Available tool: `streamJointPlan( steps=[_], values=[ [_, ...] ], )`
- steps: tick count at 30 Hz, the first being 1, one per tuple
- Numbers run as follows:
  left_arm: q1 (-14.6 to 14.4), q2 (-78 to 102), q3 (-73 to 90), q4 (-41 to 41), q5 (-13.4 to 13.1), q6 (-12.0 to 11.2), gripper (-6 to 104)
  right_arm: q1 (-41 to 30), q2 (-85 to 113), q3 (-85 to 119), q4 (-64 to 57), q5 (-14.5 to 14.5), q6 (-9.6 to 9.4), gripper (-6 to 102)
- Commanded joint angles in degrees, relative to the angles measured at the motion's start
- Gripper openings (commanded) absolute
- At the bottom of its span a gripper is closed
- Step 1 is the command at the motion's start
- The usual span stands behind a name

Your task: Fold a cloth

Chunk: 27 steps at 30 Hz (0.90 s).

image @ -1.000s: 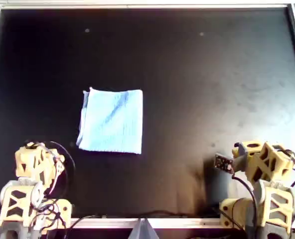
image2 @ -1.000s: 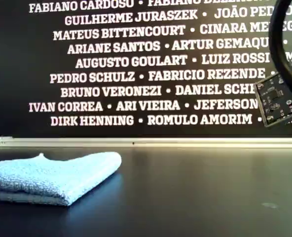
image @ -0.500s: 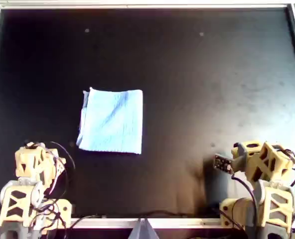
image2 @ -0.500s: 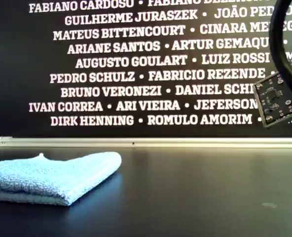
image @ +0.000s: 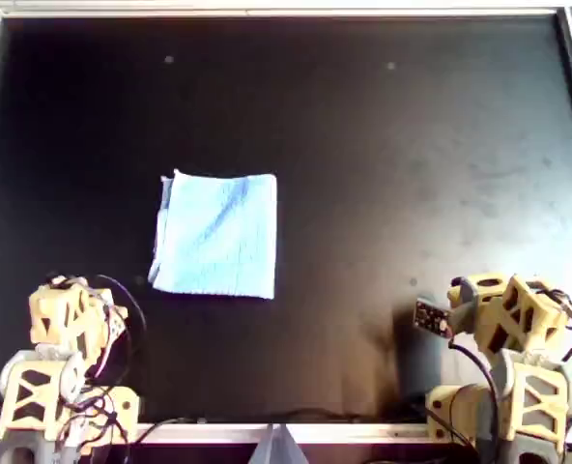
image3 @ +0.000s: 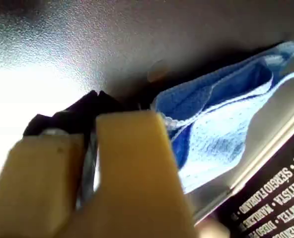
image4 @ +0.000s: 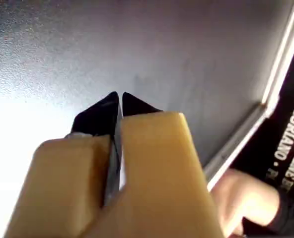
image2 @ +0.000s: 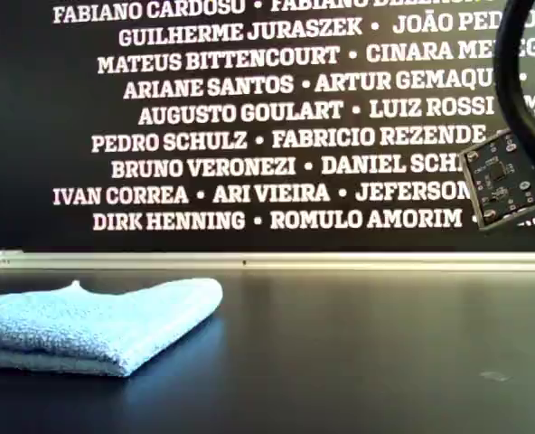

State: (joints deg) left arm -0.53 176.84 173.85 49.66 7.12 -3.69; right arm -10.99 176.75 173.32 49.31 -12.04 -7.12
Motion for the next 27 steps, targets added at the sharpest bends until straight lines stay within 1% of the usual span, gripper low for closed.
streamJointPlan(
  steps=[1,3,7,8,24,27],
  values=[
    [1.1,1.1,-0.4,0.1,0.3,-0.3,-1,0.2,2.5,0.9,0.8,-0.4,0.35,2],
    [1.0,1.1,-0.4,0.1,0.3,-0.3,-1,0.2,2.5,0.9,0.8,0.3,1.76,2],
    [1.0,1.1,-0.4,0.1,0.3,-0.3,-1,0.2,2.5,0.9,1.0,0.4,7.29,2],
    [1.0,1.1,-0.4,0.1,0.3,-0.4,-1,0.2,2.5,0.9,1.1,0.4,7.73,2],
    [0.7,1.1,-0.4,0.1,0.3,-0.1,-1,0.1,2.7,0.9,1.1,0.4,7.65,2],
    [0.7,1.1,-0.4,0.1,-0.4,-0.2,-1,0.1,2.7,0.9,1.1,0.4,7.65,2]
  ],
)
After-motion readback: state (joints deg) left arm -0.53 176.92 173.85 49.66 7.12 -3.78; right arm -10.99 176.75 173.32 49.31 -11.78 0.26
